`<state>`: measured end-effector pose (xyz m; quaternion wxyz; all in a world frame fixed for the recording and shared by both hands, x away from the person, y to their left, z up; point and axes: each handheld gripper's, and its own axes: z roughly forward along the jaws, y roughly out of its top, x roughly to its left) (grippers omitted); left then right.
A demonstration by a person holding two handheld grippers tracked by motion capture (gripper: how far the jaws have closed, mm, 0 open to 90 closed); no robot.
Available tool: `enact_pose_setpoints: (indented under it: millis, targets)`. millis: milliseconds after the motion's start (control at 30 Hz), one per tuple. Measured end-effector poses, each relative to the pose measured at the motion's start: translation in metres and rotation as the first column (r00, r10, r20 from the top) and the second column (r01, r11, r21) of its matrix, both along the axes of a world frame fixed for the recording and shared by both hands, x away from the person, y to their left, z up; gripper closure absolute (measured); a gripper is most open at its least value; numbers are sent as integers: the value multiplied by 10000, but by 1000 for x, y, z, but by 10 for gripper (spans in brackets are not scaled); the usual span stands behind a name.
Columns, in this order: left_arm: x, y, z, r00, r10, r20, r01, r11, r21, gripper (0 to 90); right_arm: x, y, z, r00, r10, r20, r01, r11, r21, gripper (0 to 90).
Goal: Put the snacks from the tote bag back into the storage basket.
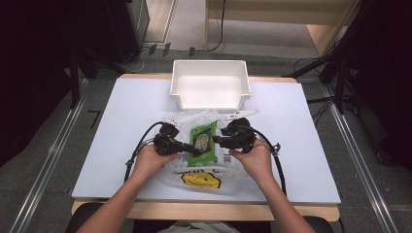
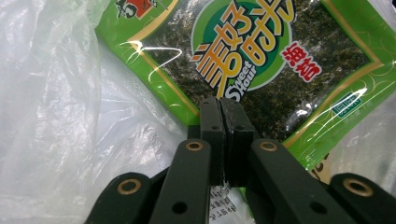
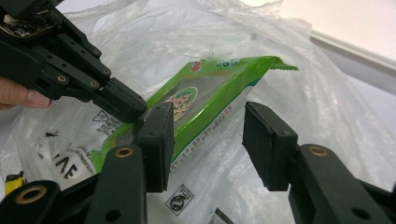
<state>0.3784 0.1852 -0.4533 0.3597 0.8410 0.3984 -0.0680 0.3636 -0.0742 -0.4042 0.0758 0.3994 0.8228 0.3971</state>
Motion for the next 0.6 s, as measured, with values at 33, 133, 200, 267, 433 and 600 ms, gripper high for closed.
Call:
enact_pose_setpoints:
  millis: [33,133,200,267,433,600]
  targets:
    - [0,0,0,10000,30,-40,-31,10000,-33,900,1,1,-1,10000,2,-9,-2,10000,1,545]
    - [0,1,0,10000,30,-66,-30,10000,-29,900,1,6,-1,9999,8,-122,-8,10000,40,533]
    - [1,1,-1,9999,75,-142,-76,9999,-82,900,2,10,-2,10000,-2,-90,1,9999,-112,528]
    - [1,1,-1,9998,99,-169,-101,9999,-105,900,3,13,-3,9999,-18,-169,16,9999,-146,524]
    - [0,0,-1,9999,31,-165,-32,9999,-105,900,9,16,-9,9981,-390,-482,377,9989,-284,511]
    - [-1,-3,-1,9999,-98,-100,98,9999,-38,900,16,16,-18,9956,-412,-845,406,9991,-85,472]
